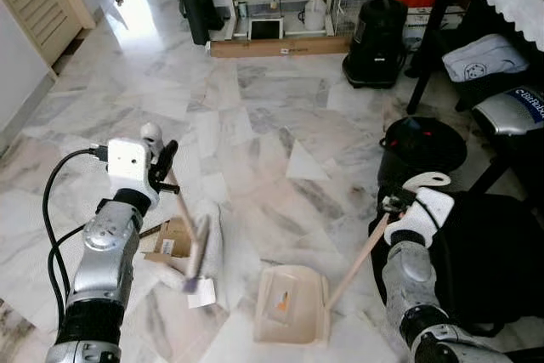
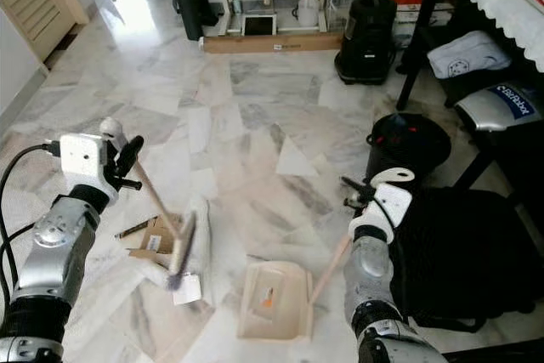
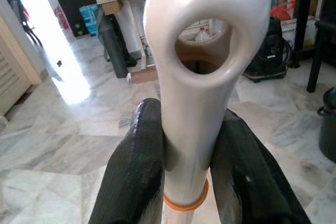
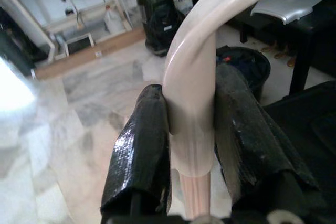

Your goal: Sweep floor

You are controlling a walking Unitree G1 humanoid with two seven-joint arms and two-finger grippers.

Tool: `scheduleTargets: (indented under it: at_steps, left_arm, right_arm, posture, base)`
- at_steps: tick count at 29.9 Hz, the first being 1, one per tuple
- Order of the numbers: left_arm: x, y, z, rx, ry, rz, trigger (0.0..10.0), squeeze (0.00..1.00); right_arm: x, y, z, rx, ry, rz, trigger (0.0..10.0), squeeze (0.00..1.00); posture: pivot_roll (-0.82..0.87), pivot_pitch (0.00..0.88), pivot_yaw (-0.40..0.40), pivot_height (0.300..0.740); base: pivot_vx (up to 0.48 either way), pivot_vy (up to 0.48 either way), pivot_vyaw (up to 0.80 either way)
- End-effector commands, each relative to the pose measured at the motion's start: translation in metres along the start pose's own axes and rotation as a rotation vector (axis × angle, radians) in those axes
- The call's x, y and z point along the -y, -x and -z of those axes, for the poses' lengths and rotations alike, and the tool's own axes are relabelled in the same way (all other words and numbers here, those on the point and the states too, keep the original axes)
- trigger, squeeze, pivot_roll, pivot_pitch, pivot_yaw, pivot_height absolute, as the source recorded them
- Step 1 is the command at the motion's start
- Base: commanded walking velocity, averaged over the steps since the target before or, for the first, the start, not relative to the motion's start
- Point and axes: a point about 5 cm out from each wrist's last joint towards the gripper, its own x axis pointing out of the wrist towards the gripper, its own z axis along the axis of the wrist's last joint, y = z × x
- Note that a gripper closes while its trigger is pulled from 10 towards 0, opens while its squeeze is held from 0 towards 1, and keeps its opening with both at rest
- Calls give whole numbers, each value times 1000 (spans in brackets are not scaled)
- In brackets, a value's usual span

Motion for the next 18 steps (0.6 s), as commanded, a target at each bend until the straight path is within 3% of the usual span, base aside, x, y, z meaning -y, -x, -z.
scheduleTargets:
  at_steps: [1,2,4,6,18]
  left_arm:
    - [5,-1,-4,43,-14,-2,10000,0]
    - [5,-1,-4,43,-14,-2,10000,0]
    - [11,-3,-2,55,3,-5,10000,0]
    - [13,-4,-2,58,2,-5,10000,0]
    - [14,-4,2,63,7,-10,10000,0]
  right_arm:
    - [-8,-8,-16,69,-106,-6,10000,0]
    - [-8,-8,-16,69,-106,-6,10000,0]
    - [-5,-12,-21,77,-228,14,10000,0]
    - [-5,-13,-23,78,-276,9,10000,0]
    - [-8,-11,-18,58,-287,-32,10000,0]
  posture:
    - [84,23,48,740]
    - [84,23,48,740]
    - [76,11,45,740]
    - [73,7,45,740]
    - [73,0,38,740]
  base:
    - [0,0,0]
    - [0,0,0]
    - [0,0,0]
    - [0,0,0]
    - [0,0,0]
